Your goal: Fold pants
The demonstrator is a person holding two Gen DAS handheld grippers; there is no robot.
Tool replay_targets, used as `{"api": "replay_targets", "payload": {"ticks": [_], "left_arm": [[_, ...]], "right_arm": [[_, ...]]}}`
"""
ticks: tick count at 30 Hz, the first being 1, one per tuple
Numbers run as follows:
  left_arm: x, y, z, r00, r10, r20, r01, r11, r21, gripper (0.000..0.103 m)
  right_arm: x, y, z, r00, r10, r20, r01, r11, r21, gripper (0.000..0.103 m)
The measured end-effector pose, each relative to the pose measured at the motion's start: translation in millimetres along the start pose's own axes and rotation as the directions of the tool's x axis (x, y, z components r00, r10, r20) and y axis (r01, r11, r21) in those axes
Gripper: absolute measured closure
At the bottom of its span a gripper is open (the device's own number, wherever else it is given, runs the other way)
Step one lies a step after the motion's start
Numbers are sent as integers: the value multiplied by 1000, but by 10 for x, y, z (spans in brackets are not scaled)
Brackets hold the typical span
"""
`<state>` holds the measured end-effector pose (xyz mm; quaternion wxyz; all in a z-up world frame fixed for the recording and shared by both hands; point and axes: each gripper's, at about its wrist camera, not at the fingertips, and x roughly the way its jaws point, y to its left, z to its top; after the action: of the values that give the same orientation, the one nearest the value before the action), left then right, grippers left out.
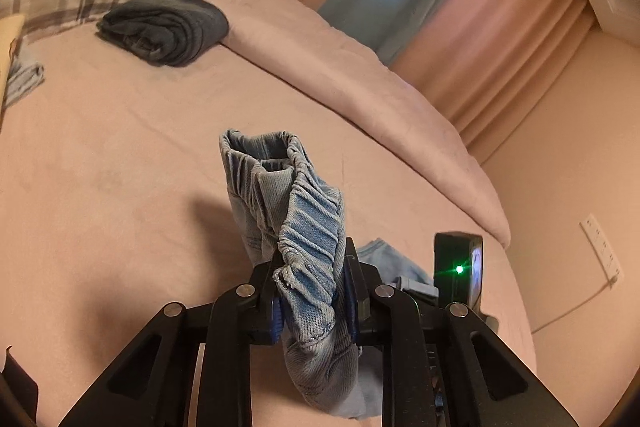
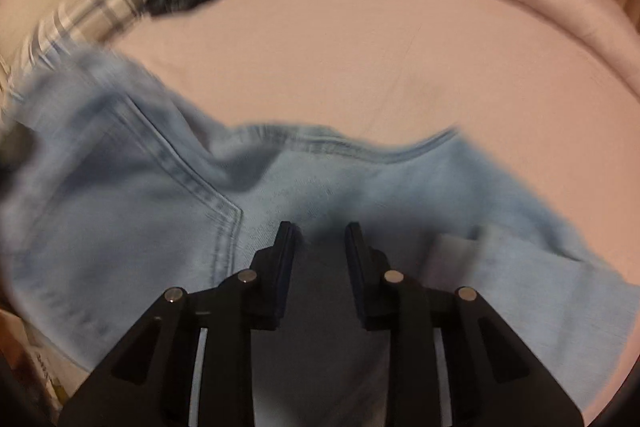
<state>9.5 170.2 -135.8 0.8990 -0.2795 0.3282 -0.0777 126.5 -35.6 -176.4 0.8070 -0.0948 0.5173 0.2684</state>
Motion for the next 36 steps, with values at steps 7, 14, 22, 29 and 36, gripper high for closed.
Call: {"api": "replay_targets", "payload": {"ticks": [7,14,22,29,36], "left_arm": [[-9,-534,-58,1000,-21,1,21,988,156,84],[210,-1296,-453,998,-27,-63,49,925,377,85],[876,-1756,-1152,912,-84,-401,266,867,422,81],[557,-1493,-888,889,-245,-387,382,863,331,81],[369,-859,-627,952,-98,-290,186,938,293,75]], "right_arm": [[-418,-228,-115,990,129,61,-135,984,112,74],[-965,-714,-566,929,294,223,-354,882,312,68],[-1252,-1404,-1262,950,187,249,-297,780,550,60],[-1211,-1775,-1739,901,319,292,-431,602,672,56],[-1190,-1859,-1943,789,416,453,-605,394,691,41]]}}
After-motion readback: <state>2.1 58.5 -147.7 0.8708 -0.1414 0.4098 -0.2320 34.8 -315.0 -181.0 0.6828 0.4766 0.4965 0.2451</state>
